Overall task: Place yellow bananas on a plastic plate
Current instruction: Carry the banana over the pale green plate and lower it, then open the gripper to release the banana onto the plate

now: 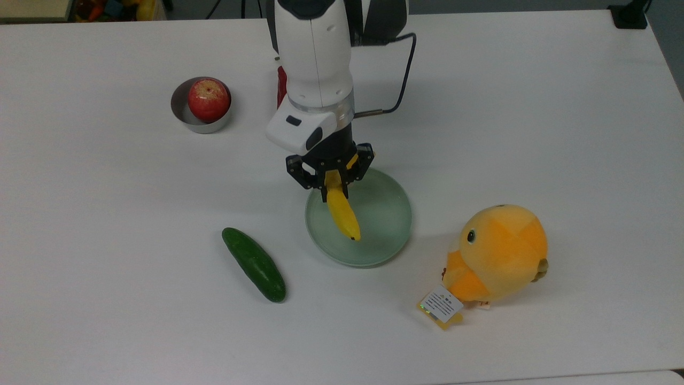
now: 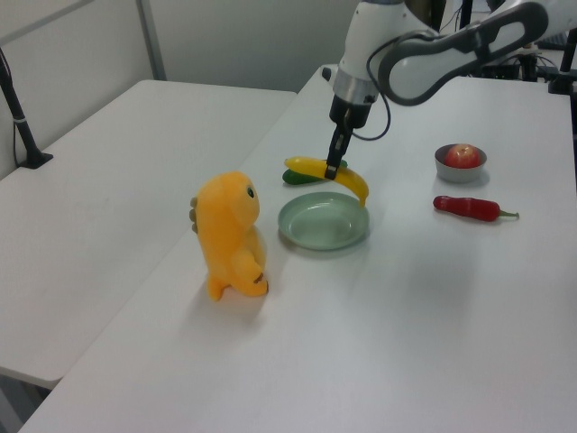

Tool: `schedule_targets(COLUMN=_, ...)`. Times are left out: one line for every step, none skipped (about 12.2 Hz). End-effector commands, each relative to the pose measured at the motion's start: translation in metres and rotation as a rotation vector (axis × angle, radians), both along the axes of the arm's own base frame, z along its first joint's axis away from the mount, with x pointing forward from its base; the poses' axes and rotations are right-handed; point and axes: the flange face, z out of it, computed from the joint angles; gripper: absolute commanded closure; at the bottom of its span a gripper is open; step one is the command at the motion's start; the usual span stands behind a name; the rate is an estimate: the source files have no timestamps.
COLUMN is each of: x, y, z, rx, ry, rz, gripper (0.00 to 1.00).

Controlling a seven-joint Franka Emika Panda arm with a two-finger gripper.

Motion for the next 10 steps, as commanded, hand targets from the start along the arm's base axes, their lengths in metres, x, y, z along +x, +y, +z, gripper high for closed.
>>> schedule_targets(x=0.014, y=0.016, z=-0.025, rx=0.024, ry=-0.052, rz=0.011, gripper=0.77)
schedule_targets(x=0.017, y=0.017, z=-0.037, rx=0.029, ry=-0.064, rz=0.009, gripper=0.77)
schedule_targets(x=0.018, y=0.018, z=-0.045, rx=0.03, ry=-0.063, rz=0.01, gripper=0.76)
schedule_targets(x=0.018, y=0.019, z=-0.052, rx=0.03, ry=-0.055, rz=0.008, gripper=0.76)
schedule_targets(x=0.018, y=0.018, z=-0.057, rx=0.032, ry=-0.046, rz=-0.003, gripper=0.75)
schedule_targets(x=0.018, y=0.019, z=-0.058, rx=0.031, ry=-0.045, rz=-0.001, gripper=0.75)
schedule_targets(x=0.018, y=0.019, z=-0.058, rx=0.032, ry=-0.044, rz=-0.002, gripper=0.73)
schedule_targets(x=0.018, y=0.019, z=-0.058, rx=0.035, ry=-0.044, rz=-0.005, gripper=0.65)
schedule_targets(x=0.018, y=0.018, z=-0.058, rx=0.036, ry=-0.044, rz=-0.006, gripper=0.52)
schedule_targets(x=0.018, y=0.018, z=-0.058, rx=0.038, ry=-0.043, rz=-0.008, gripper=0.24)
